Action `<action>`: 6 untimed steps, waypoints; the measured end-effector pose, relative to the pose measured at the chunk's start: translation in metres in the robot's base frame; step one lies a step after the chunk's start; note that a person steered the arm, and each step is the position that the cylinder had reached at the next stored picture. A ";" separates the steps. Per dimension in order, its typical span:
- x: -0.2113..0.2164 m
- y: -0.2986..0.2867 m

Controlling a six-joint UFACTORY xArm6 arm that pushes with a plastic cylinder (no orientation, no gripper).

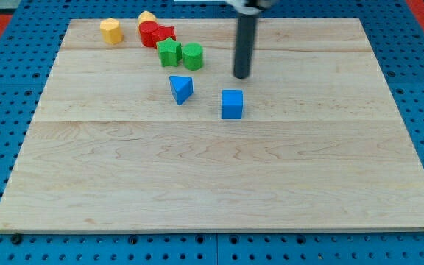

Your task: Move the blue triangle slightly to the down

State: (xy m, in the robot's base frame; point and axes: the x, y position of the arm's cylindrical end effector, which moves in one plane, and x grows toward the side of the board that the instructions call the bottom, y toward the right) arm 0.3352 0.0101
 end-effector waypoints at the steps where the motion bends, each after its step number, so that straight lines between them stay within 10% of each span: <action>1: 0.014 -0.071; 3: 0.050 -0.019; 6: -0.014 0.039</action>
